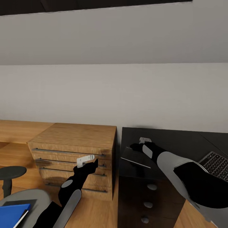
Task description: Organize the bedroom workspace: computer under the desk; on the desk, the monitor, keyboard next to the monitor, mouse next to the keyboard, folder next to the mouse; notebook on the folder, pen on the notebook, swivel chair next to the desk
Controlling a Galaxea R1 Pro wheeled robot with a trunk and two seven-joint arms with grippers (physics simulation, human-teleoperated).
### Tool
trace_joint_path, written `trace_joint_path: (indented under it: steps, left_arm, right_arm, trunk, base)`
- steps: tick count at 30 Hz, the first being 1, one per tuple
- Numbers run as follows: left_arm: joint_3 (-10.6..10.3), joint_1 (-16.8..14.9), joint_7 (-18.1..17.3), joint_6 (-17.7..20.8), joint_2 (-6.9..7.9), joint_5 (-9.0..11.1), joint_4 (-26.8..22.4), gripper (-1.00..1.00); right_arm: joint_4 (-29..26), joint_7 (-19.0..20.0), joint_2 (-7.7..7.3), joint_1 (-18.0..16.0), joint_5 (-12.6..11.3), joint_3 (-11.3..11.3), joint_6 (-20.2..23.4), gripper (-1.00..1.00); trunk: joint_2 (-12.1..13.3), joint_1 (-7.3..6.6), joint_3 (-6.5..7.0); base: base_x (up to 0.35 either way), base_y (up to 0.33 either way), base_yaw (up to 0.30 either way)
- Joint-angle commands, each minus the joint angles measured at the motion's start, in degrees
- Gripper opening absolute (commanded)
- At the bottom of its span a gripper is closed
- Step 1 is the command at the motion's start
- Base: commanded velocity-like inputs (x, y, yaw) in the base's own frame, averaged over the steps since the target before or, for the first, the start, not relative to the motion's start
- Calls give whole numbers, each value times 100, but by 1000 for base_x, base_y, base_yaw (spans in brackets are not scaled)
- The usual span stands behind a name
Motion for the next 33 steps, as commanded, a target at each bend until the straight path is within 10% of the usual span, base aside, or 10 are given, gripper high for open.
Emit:
trace_joint_path:
  steps: [1, 24, 33]
  left_arm:
    - [-13, -6, 55, 10, 7, 47, -8, 100]
    - [-4, -6, 55, -4, -1, 47, -34, 100]
    - [-4, -6, 63, -4, -1, 47, -34, 100]
  right_arm:
    - [-5, 1, -1, -4, -46, 49, 24, 100]
    - [-3, -2, -9, -4, -55, 40, 200, 100]
    - [-4, -2, -7, -4, -62, 48, 314, 100]
  trunk:
    - [-3, 0, -6]
    - [-3, 0, -6]
    - [-364, 198, -168]
  base:
    - [66, -9, 0]
    - [8, -1, 0]
    - [0, 0, 0]
